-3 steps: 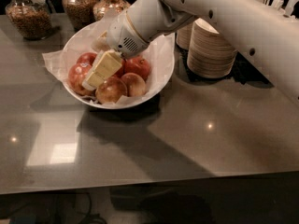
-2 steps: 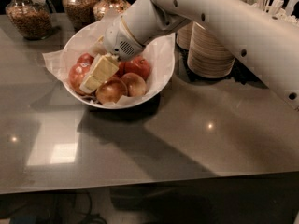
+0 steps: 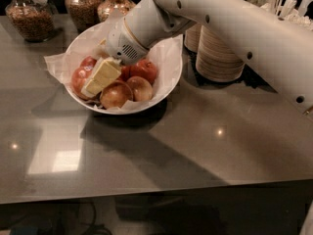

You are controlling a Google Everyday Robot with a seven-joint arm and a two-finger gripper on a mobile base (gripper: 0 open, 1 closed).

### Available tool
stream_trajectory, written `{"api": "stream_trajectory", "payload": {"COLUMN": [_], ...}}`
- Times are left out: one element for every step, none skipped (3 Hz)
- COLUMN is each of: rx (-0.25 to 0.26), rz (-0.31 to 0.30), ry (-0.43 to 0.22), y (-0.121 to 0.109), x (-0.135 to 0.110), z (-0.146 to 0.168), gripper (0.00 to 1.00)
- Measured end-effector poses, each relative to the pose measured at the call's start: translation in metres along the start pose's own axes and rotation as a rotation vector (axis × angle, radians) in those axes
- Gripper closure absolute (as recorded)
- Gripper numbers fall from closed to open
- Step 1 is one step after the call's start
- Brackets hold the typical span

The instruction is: Pick apple from white bowl

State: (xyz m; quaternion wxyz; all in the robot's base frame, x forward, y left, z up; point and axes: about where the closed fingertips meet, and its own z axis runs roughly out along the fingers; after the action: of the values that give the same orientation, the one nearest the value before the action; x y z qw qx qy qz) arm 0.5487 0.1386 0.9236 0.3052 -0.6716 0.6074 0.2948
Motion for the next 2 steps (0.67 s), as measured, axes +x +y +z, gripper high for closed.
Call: {"api": "stream_trajectory", "payload": {"rx": [-0.012, -0.012], "rz": [0.001, 0.001], "ry": [0.003, 0.003], "y": [0.0032, 0.0031], "x": [-0.0022, -0.0033], "z": [0.0019, 0.0009], "gripper": [0.32, 0.29]}}
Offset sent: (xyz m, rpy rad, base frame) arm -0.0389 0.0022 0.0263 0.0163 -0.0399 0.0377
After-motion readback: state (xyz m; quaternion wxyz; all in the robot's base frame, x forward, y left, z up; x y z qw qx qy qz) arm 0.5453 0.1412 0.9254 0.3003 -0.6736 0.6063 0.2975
